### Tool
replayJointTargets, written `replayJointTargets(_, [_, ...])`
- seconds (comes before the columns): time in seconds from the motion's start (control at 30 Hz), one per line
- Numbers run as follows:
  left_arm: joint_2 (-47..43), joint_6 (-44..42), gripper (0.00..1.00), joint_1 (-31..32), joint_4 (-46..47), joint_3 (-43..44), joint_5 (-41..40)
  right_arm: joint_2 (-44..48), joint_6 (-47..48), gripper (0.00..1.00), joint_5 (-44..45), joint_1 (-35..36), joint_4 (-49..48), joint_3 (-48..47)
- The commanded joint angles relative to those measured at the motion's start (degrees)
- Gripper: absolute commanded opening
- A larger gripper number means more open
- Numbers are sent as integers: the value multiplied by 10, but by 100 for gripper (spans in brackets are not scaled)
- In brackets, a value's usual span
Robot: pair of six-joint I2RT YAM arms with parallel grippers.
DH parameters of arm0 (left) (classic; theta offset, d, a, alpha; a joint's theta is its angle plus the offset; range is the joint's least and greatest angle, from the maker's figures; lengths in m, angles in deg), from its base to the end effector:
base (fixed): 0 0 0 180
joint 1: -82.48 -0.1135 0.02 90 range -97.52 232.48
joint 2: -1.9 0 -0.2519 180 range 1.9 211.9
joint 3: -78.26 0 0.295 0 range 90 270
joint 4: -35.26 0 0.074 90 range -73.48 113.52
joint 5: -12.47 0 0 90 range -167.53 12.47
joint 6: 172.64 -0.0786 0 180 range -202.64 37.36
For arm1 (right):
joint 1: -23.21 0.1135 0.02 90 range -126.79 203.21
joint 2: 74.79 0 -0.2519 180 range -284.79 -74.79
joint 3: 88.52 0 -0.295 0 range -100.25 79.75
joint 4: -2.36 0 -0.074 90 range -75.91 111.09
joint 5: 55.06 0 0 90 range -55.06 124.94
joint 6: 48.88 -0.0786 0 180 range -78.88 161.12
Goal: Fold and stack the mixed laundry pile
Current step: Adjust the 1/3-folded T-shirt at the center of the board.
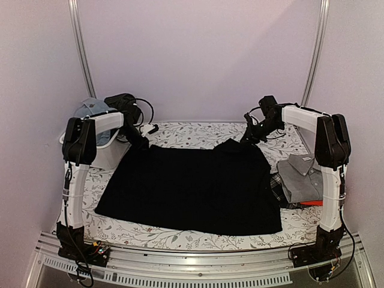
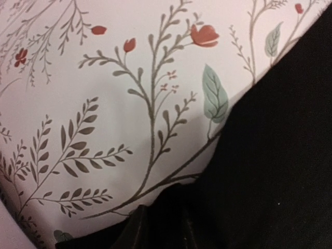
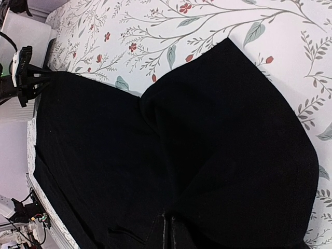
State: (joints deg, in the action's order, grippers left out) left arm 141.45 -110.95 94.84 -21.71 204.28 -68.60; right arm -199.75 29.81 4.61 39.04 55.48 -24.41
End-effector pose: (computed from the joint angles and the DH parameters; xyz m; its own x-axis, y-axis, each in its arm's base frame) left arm 0.5338 -0.1295 0.0650 -0.6864 0.6300 -0.3633 0.6674 0.7441 0.0295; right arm 0.4912 0.1805 0.1480 -0.9251 -0.0863 -0.3699 -0.2862 0.7986 0.5295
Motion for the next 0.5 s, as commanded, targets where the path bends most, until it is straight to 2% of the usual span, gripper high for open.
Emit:
replayJointTargets(0.0, [44, 7, 10, -2, -70, -38, 24, 24, 12, 0, 5, -10, 13, -26])
replayJointTargets(0.03, [44, 10, 2, -1, -69, -40, 21, 24, 13, 0, 5, -12, 15, -28])
replayJointTargets(0.07, [43, 16, 0, -1, -67, -41, 17, 25, 14, 0, 4, -14, 16, -30])
replayJointTargets(0.37, [5, 102, 0, 8, -35, 15, -114, 46, 11, 0, 2, -17, 12, -25])
replayJointTargets(0.47, [-40, 121, 0, 19, 10, -8, -142, 60, 10, 0, 0, -18, 5, -13])
